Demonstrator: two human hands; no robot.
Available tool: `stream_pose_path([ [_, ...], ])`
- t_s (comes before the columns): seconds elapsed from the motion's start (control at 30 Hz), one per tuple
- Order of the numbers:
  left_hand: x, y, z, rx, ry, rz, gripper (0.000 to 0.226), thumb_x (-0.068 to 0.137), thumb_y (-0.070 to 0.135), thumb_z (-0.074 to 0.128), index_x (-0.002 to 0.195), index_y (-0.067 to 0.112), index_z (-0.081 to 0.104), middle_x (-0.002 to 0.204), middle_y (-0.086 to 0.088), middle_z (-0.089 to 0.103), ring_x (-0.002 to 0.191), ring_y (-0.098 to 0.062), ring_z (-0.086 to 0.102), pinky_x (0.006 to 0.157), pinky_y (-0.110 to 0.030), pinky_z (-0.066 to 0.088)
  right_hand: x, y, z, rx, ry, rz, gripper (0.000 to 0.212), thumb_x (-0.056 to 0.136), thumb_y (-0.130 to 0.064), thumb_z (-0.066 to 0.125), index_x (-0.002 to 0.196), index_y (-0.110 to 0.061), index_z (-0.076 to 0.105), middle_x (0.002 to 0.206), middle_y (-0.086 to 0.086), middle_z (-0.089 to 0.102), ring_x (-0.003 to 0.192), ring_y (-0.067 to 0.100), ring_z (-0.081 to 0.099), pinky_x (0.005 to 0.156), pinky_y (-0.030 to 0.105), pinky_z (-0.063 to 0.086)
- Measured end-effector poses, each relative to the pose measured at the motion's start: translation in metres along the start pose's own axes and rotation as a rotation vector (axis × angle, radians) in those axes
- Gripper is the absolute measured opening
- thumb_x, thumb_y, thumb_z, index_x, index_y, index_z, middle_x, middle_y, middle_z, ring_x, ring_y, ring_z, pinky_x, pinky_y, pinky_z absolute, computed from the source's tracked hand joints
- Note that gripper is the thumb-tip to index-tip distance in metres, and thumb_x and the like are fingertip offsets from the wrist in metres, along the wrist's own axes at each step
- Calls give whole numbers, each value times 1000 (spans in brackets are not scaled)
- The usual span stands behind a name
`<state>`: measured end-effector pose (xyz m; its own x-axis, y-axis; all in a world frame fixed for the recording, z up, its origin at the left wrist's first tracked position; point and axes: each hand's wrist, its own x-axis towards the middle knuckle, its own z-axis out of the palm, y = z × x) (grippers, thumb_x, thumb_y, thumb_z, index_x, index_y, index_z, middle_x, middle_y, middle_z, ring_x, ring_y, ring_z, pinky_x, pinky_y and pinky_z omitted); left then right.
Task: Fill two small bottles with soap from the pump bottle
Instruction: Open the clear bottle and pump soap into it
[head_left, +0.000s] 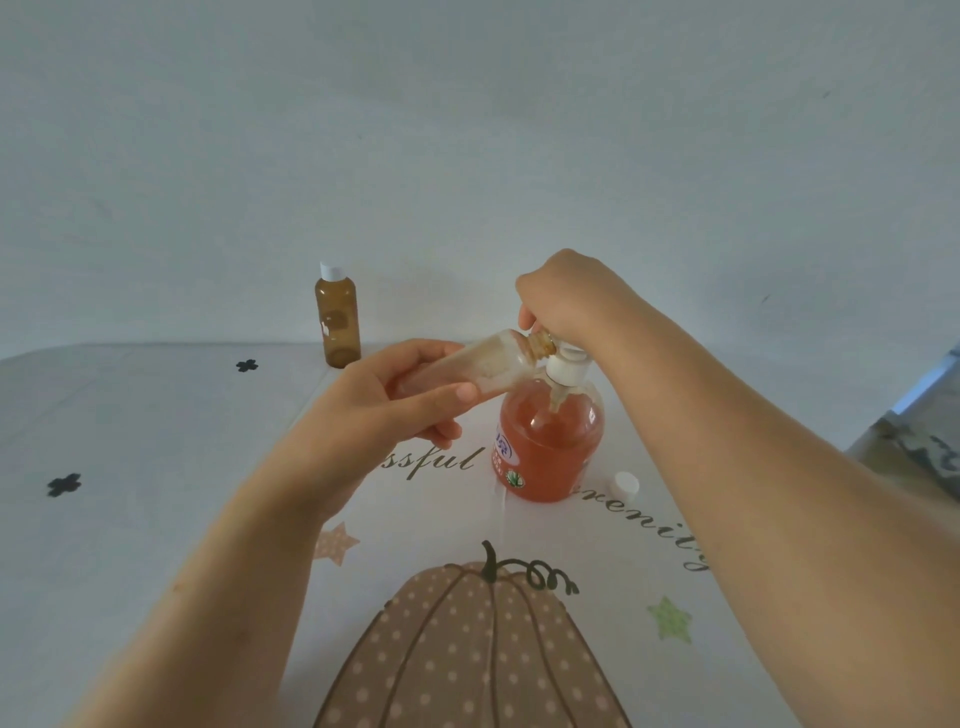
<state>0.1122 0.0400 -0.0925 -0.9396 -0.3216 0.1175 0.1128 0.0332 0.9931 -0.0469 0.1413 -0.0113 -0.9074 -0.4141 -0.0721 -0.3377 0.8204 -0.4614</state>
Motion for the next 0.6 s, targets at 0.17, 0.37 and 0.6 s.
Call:
stream_pose_path([
  [0.17, -1, 1, 2, -13, -8, 1, 40, 74, 28, 76, 112, 20, 71, 90, 1, 72, 76, -19, 68, 73, -27, 56, -4, 1, -1, 27, 11, 3, 33, 86, -9, 47, 102, -8, 76, 103, 8, 76, 93, 28, 69, 88, 37, 54],
  [0.37, -2, 1, 3, -35, -25, 17, 40, 77, 27, 74, 115, 19, 69, 91, -1, 71, 78, -21, 67, 75, -30, 55, -11, -7, -12, 15, 37, -1, 31, 88, -10, 47, 102, -8, 75, 97, 8, 78, 74, 24, 64, 72, 30, 46],
  [0.6, -2, 1, 4, -56, -26, 15, 42, 75, 28, 74, 114, 15, 66, 85, 1, 69, 77, -20, 68, 74, -30, 54, -12, -9, -14, -32, 54, -16, 29, 94, -12, 45, 100, -8, 73, 95, 8, 76, 77, 26, 66, 66, 29, 43],
])
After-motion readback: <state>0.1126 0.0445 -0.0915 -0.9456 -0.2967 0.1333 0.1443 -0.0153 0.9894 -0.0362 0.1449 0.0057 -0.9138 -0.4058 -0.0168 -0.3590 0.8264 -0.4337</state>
